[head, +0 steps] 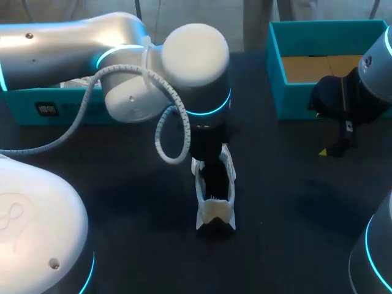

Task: Take the shoe out of the shoebox, open the shoe tongue, remove and reinsert the insole, then place the shoe into the shoebox

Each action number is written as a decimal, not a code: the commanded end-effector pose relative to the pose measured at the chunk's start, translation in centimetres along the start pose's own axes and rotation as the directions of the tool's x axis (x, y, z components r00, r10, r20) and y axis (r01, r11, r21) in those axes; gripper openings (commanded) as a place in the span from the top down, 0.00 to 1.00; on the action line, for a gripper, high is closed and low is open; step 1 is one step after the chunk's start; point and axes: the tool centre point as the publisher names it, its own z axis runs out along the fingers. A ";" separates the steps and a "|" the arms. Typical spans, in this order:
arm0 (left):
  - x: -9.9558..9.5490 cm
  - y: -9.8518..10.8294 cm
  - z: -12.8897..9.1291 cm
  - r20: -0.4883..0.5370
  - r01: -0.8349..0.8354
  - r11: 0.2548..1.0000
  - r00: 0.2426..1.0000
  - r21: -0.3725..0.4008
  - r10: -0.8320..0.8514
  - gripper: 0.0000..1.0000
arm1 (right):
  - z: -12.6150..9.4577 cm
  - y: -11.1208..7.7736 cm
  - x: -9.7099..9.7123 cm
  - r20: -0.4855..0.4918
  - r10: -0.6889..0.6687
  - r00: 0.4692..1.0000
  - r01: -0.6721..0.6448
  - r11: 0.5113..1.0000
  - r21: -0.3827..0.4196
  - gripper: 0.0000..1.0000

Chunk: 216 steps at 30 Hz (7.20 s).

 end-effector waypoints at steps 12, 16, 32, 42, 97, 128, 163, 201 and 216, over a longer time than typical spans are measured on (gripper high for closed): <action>0.3 -3.4 0.3 -0.012 -0.070 0.998 0.997 -0.006 0.070 0.51 | 0.1 0.0 0.0 0.001 0.001 1.000 -0.001 1.000 0.002 0.00; 0.8 -4.2 0.2 -0.008 -0.068 0.998 0.998 0.001 0.068 0.50 | 0.1 0.0 0.0 0.001 0.001 1.000 -0.001 1.000 0.002 0.00; 1.1 -2.2 -0.4 0.023 0.046 0.999 0.999 -0.013 -0.046 0.47 | 0.1 0.0 0.0 0.001 0.001 1.000 -0.001 1.000 0.002 0.00; 0.7 -2.6 0.3 0.013 0.072 0.997 0.997 0.021 -0.072 0.52 | 0.1 0.0 0.0 0.001 0.001 1.000 -0.001 1.000 0.002 0.00; 2.1 -9.1 -5.5 0.039 0.660 0.736 0.740 0.149 -0.671 0.00 | 0.1 0.0 0.0 0.001 0.001 1.000 -0.001 1.000 0.002 0.00; 2.4 -10.3 -7.2 -0.072 0.983 0.186 0.185 -0.008 -0.980 0.00 | 0.1 0.0 0.0 0.001 0.001 1.000 -0.001 1.000 0.002 0.00; -1.2 -16.4 -1.5 -0.133 0.994 -0.079 -0.089 -0.078 -0.987 0.00 | 0.1 0.0 0.0 0.001 0.001 1.000 -0.001 1.000 0.002 0.00; -1.2 -19.9 3.5 -0.242 0.983 -0.162 -0.179 -0.092 -0.953 1.00 | 0.1 0.0 0.0 0.001 0.001 1.000 -0.001 1.000 0.002 0.00; -0.8 -19.5 -2.4 -0.409 0.983 -0.178 -0.180 -0.042 -0.895 1.00 | 0.1 0.0 0.0 0.001 0.001 1.000 -0.001 1.000 0.002 0.00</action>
